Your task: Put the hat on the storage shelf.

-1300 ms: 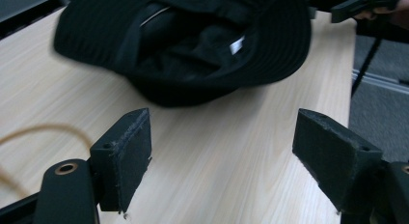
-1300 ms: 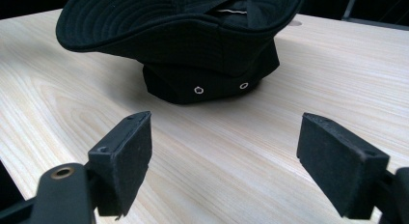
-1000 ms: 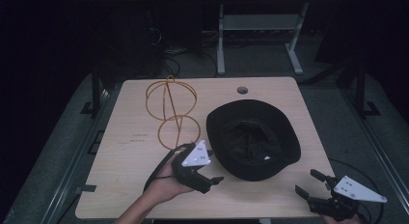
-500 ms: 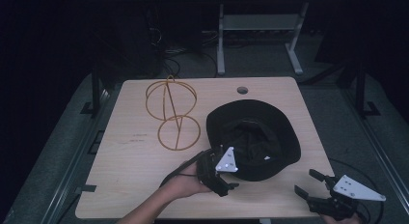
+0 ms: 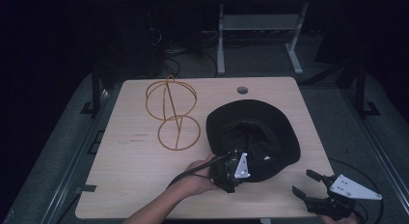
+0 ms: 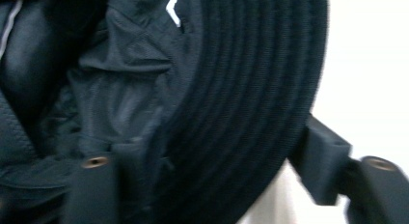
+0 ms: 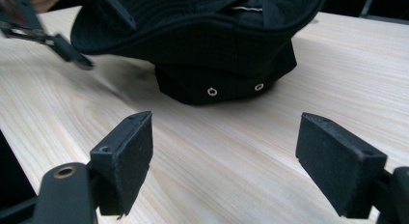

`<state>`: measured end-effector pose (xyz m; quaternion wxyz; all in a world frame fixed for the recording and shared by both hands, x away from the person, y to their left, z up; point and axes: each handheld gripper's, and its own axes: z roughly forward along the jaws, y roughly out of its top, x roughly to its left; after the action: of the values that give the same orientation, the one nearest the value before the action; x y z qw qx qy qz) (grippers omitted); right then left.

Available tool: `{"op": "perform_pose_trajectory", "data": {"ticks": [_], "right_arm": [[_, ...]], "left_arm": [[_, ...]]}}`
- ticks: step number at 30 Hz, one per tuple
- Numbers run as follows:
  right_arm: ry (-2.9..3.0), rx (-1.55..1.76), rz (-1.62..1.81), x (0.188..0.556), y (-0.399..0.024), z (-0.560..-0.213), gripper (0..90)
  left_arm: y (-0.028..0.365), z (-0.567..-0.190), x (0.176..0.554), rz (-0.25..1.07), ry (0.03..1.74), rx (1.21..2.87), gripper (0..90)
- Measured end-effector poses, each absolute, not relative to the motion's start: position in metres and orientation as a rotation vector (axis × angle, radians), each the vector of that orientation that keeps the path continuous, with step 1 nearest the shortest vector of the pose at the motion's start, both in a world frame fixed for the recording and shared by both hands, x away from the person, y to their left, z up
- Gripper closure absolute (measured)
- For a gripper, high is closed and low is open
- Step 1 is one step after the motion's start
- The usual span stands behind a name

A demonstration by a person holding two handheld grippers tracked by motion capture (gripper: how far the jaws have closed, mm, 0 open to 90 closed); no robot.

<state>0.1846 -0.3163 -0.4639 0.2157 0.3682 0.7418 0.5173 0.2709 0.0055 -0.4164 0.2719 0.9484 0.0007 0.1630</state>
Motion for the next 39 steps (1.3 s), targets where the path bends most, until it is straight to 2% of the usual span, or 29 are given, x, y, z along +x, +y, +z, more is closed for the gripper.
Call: {"op": "perform_pose_trajectory", "data": {"ticks": [2,3,5,7,9,11,13,17,39], "right_arm": [[2.051,1.021,1.439,0.184,-0.316,-0.463,20.3],[2.052,1.019,1.437,0.184,-0.316,-0.464,20.3],[2.064,1.011,1.424,0.184,-0.315,-0.464,20.3],[2.064,1.01,1.423,0.184,-0.315,-0.464,20.3],[2.058,0.993,1.42,0.184,-0.314,-0.463,21.2],[2.056,0.986,1.422,0.184,-0.314,-0.463,21.2],[2.064,0.99,1.418,0.184,-0.312,-0.464,20.8],[2.068,0.993,1.416,0.185,-0.31,-0.464,20.3],[2.024,1.012,1.457,0.201,-0.269,-0.456,18.8]], "left_arm": [[0.006,-0.415,0.271,0.447,-0.008,2.546,44.0],[0.006,-0.413,0.27,0.463,-0.022,2.535,44.0],[0.007,-0.409,0.269,0.476,-0.04,2.506,56.4],[0.008,-0.408,0.269,0.472,-0.038,2.498,58.9],[0.009,-0.406,0.269,0.467,-0.036,2.484,66.3],[0.01,-0.403,0.27,0.462,-0.039,2.468,68.6],[0.012,-0.399,0.271,0.465,-0.033,2.444,77.1],[0.017,-0.39,0.277,0.421,0.011,2.381,83.7],[0.012,-0.349,0.297,0.255,0.194,2.226,85.7]]}}
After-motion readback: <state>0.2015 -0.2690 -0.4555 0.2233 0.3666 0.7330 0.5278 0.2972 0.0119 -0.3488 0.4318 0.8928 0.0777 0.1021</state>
